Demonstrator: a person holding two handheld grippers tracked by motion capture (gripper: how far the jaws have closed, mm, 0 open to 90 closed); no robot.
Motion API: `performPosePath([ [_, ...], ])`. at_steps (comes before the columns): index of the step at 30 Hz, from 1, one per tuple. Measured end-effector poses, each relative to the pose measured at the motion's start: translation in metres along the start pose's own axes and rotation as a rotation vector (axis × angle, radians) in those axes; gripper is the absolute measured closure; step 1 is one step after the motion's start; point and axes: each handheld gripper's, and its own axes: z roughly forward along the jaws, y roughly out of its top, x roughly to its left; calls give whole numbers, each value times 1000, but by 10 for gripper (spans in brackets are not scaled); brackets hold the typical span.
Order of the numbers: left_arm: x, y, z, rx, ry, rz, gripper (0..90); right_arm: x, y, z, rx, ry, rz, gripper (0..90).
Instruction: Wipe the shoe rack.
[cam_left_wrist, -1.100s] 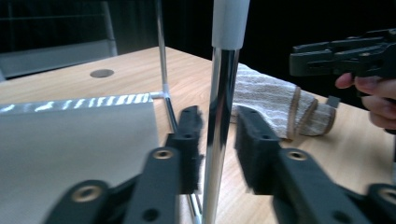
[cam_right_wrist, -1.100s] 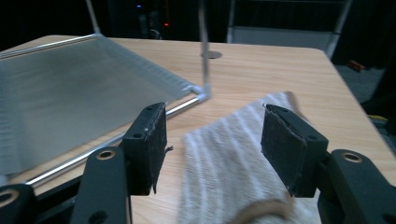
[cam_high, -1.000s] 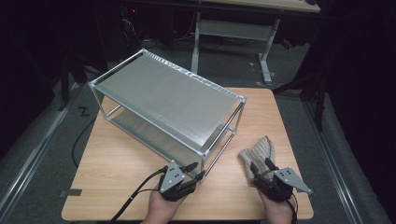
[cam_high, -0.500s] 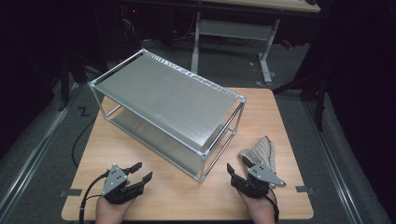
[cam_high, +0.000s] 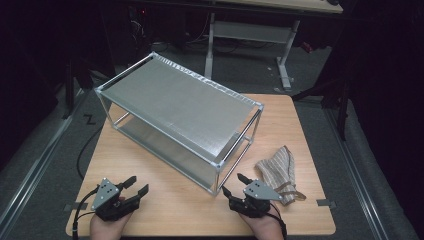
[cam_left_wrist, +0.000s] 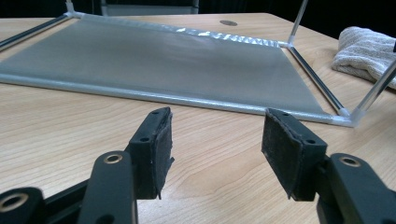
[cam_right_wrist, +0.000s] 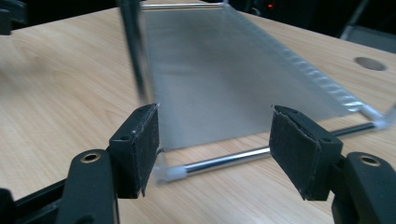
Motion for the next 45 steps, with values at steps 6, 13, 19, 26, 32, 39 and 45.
performPosePath([
  [6,4,-3,-4,0,22,-12,428,7,5,6,-21,33,-1,347],
  [13,4,-8,-15,6,45,-10,428,16,13,18,-55,80,-12,467],
  [19,3,-10,-19,8,67,-12,430,19,16,21,-76,104,-34,723],
  [26,2,-7,-12,9,67,-1,435,4,11,12,-76,47,-1,811],
  [32,8,-1,-8,3,86,-6,442,-24,2,-3,-83,-42,58,808],
  [39,13,14,-1,8,110,0,457,-53,-9,-21,-85,-145,115,803],
  [45,23,27,10,8,142,11,462,-69,-15,-31,-92,-216,156,798],
])
